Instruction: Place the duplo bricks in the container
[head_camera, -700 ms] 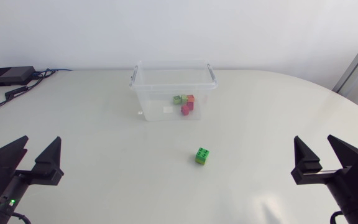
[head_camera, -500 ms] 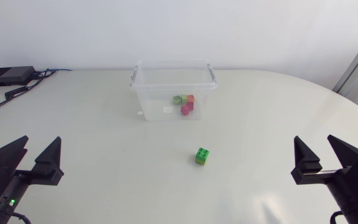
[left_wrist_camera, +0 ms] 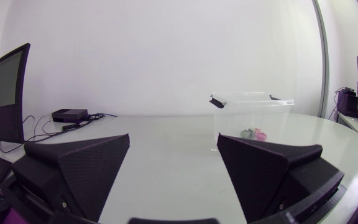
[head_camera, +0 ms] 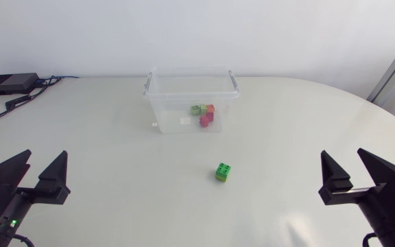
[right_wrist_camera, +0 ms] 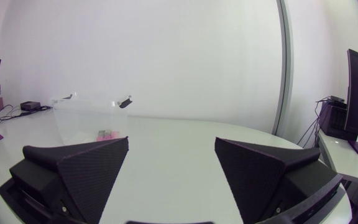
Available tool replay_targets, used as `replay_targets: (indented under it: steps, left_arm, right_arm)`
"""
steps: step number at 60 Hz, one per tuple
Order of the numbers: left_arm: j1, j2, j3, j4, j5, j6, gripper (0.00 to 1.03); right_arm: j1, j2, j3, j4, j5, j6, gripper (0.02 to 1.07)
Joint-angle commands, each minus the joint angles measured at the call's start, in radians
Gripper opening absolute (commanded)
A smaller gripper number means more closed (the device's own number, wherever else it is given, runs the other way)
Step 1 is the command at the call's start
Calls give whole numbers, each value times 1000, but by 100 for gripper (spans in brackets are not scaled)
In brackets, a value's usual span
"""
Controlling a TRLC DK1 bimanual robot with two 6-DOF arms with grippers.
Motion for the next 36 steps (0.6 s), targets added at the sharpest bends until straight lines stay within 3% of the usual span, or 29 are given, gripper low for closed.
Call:
replay_targets:
  steps: [1, 19, 36]
  left_arm:
    - [5, -11, -18, 4, 0, -9, 99]
    - [5, -11, -18, 4, 0, -9, 99]
    - [5, -11, -18, 6, 0, -7, 99]
  right_arm:
    - [6, -8, -22, 19, -1, -2, 102]
    - [11, 10, 127, 0, 9, -2, 102]
    - [40, 251, 286, 12, 8, -2, 102]
